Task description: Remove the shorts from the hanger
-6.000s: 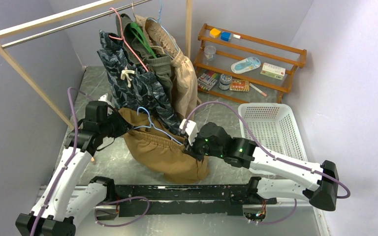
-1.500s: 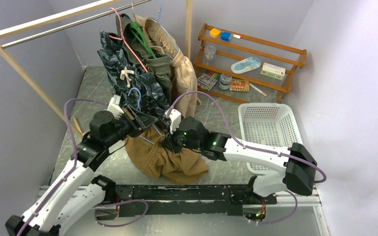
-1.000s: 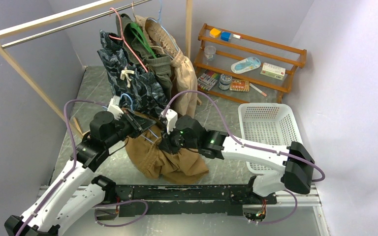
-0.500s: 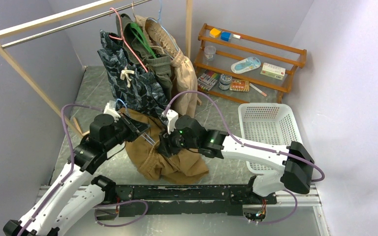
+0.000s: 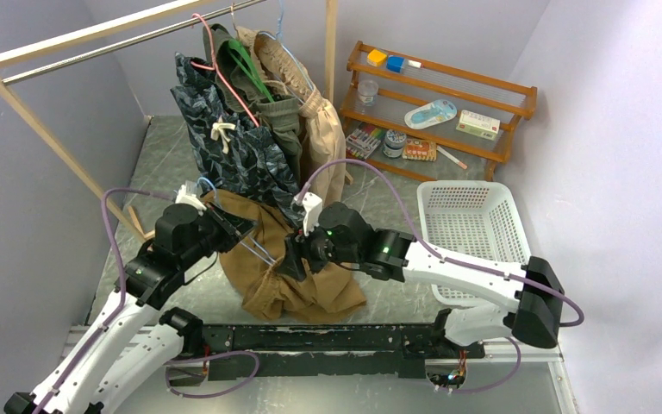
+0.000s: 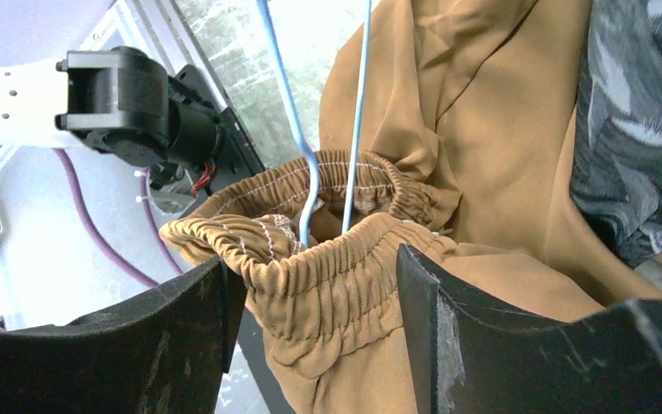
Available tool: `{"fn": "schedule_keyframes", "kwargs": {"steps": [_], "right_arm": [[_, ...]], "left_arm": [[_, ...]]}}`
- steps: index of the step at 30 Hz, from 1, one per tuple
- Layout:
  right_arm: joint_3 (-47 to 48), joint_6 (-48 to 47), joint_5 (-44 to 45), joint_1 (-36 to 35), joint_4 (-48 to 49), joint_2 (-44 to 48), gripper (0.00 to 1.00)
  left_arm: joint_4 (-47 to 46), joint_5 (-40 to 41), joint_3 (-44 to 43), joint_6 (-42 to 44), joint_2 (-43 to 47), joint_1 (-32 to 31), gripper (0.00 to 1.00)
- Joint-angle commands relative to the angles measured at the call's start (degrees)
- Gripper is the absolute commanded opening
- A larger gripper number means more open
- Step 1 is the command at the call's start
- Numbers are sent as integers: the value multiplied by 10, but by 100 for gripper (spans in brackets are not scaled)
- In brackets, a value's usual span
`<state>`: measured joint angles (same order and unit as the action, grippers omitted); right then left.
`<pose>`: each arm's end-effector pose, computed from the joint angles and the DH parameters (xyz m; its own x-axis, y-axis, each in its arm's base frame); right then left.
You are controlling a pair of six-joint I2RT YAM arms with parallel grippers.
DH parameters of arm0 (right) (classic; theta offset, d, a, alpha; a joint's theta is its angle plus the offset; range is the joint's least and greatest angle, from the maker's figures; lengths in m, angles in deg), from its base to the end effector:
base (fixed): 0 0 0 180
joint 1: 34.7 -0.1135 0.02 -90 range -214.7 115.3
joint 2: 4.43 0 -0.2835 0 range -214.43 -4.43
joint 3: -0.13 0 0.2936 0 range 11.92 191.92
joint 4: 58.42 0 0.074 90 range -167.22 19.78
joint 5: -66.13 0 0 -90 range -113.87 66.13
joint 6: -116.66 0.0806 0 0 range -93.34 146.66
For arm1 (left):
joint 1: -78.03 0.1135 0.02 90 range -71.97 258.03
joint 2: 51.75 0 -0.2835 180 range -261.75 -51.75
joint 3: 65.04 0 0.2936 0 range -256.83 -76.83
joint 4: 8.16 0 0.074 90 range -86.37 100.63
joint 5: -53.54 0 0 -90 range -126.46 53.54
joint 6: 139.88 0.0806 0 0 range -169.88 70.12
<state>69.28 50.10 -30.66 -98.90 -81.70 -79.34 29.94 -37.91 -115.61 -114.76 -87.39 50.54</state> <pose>0.1538 0.3400 0.2830 -0.5674 -0.2661 -0.7793 -0.7775 0.4850 0.4004 0.1901 -0.1012 0.2935 -0.5847 -0.7161 -0.3813 -0.1114 0.5363 -0.8366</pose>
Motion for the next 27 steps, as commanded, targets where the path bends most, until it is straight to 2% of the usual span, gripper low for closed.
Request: {"fn": "schedule_keyframes", "kwargs": {"steps": [1, 2, 4, 7, 10, 11, 15, 18, 22, 25, 27], "right_arm": [[-23, 12, -25, 1, 8, 31, 66], [-21, 11, -23, 1, 1, 31, 66], [-18, 8, -18, 1, -10, 29, 58], [-16, 6, 7, 1, -28, 21, 26], [-13, 8, 29, 1, -41, 21, 4], [-15, 9, 38, 1, -42, 25, 1], [-63, 15, 89, 1, -45, 57, 1], [-106, 56, 156, 1, -65, 87, 0], [-127, 148, 316, 2, -140, 138, 0], [-82, 188, 451, 4, -227, 185, 0], [-38, 173, 537, 4, -261, 222, 0]], "left_arm": [[5, 20, -20, 7, -2, 1, 7], [6, 21, -20, 7, -2, 1, 7], [10, 23, -21, 7, -3, 1, 7], [12, 26, -21, 7, -2, 1, 7], [25, 34, -31, 13, -3, 1, 7], [38, 42, -39, 17, -3, 1, 7], [104, 83, -97, 39, 9, 1, 7], [162, 142, -128, 57, 27, 1, 7], [198, 168, -147, 66, 51, 1, 7], [201, 165, -146, 66, 63, 1, 7], [202, 161, -140, 62, 66, 1, 7]]}}
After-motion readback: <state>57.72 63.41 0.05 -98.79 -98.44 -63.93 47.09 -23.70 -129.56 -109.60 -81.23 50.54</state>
